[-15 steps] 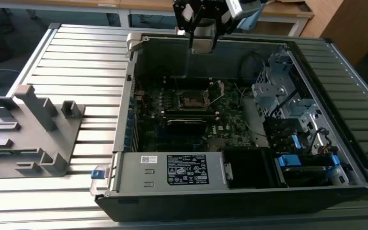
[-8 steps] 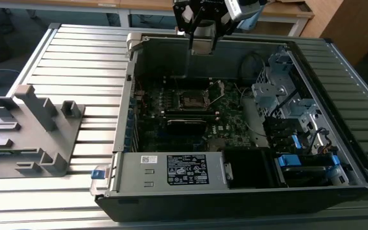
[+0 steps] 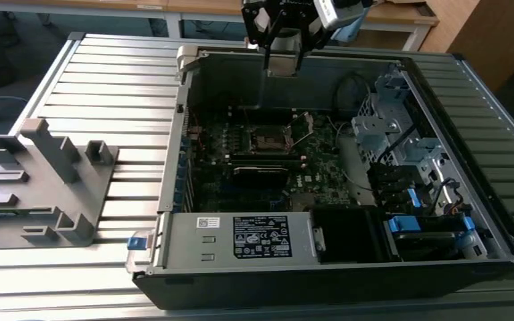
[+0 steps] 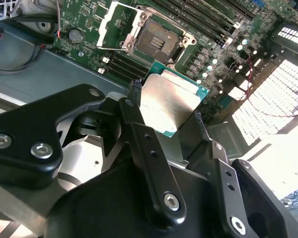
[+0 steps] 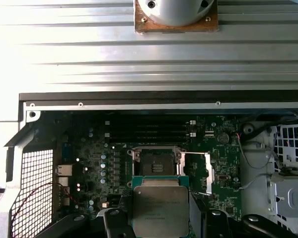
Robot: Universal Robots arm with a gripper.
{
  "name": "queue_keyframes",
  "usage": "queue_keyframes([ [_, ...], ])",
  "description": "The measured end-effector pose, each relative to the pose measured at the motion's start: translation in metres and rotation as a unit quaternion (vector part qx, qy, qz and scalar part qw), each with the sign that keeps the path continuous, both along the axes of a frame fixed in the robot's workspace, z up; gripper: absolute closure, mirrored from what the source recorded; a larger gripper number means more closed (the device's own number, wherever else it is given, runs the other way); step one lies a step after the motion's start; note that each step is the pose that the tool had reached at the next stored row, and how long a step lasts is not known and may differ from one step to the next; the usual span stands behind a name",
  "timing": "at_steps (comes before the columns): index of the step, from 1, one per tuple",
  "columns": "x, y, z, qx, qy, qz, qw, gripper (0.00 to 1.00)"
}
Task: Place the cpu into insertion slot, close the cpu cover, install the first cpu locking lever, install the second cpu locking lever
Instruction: 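Place the cpu into insertion slot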
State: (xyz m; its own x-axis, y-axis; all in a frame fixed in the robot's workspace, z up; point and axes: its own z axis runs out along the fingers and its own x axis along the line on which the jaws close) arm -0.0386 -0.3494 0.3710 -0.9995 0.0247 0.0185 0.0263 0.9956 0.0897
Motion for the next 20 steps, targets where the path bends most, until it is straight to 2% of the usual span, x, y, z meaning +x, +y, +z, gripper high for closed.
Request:
queue_keyframes([
  [4, 0.0000, 0.0000, -0.0026, -0.0002, 0.0000, 0.000, 1.00000, 0.46],
  [14, 0.0000, 0.0000, -0.0041, -0.0003, 0.0000, 0.000, 1.00000, 0.46],
  [20, 0.0000, 0.0000, -0.0082, -0.0007, 0.0000, 0.000, 1.00000, 0.46],
])
